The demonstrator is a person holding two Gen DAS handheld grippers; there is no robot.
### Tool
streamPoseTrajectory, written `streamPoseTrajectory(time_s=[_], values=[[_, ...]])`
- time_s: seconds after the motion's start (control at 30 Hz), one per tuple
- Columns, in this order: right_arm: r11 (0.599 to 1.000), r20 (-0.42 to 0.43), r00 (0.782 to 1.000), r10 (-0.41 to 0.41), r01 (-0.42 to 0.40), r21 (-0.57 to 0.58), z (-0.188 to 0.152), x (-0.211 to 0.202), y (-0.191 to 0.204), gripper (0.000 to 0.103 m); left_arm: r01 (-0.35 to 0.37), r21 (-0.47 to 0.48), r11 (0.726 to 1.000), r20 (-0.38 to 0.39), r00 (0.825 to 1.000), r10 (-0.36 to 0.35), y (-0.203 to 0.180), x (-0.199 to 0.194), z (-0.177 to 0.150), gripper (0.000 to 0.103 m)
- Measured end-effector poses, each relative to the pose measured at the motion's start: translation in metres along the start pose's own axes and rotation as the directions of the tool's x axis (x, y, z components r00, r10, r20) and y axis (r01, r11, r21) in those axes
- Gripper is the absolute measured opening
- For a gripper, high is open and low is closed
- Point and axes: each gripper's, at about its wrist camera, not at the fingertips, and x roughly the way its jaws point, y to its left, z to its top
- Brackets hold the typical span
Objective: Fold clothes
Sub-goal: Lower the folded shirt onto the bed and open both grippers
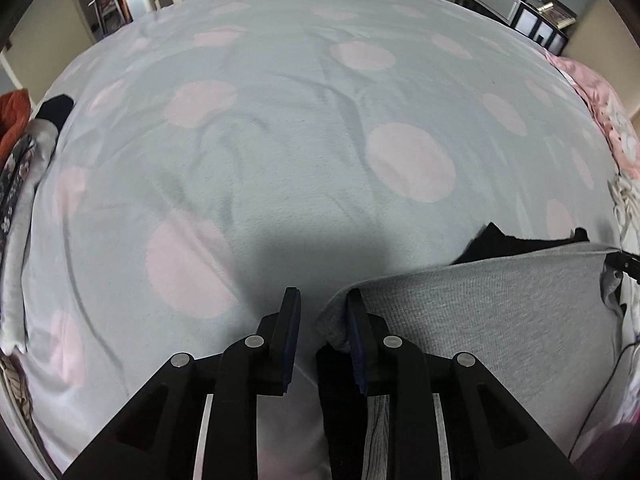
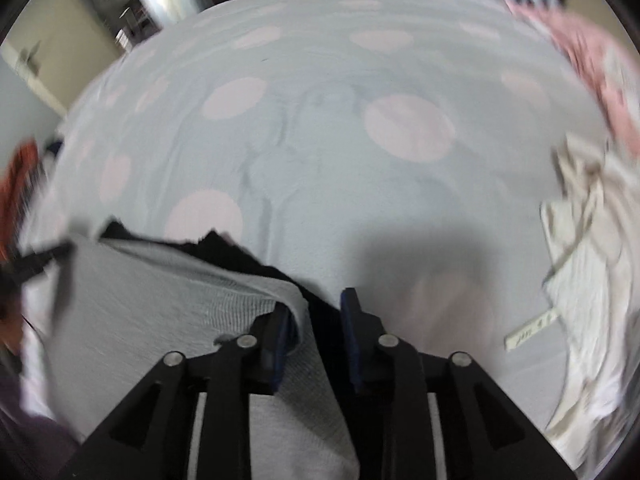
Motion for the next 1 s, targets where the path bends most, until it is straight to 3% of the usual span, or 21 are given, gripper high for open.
streamPoseTrajectory(time_s=[0.13, 0.3, 0.43, 0.63, 0.83, 1.0], values=[[0.986, -0.046, 0.994, 0.096, -0.088, 0.141, 0.005, -0.008, -0.019, 0.028, -0.016, -0.01, 1.0, -0.022, 1.0, 0.016, -0.001, -0.003, 0.001, 0.032], [0.973, -0.073, 0.987, 0.143, -0.127, 0.195, 0.012, -0.014, -0.024, 0.032, -0.035, -0.033, 0.999, -0.069, 0.997, 0.032, -0.001, -0.002, 0.006, 0.035], [0.917, -0.099, 0.966, 0.237, -0.189, 0.35, 0.021, -0.005, -0.045, 0.032, -0.087, 0.0, 0.996, -0.096, 0.992, 0.086, -0.01, 0.004, 0.007, 0.035], [0.893, -0.037, 0.983, 0.18, -0.148, 0.425, 0.022, -0.022, -0.078, 0.032, -0.132, 0.057, 0.99, -0.09, 0.986, 0.137, -0.023, 0.005, 0.004, 0.035], [0.926, 0.015, 0.992, 0.126, -0.123, 0.358, -0.011, -0.047, -0.071, 0.032, -0.055, -0.057, 0.997, -0.065, 0.997, 0.052, -0.006, -0.023, 0.007, 0.035], [0.913, 0.098, 0.977, 0.187, -0.21, 0.351, -0.075, -0.069, -0.057, 0.032, 0.033, -0.096, 0.995, -0.029, 0.999, -0.036, 0.0, -0.064, -0.011, 0.035]])
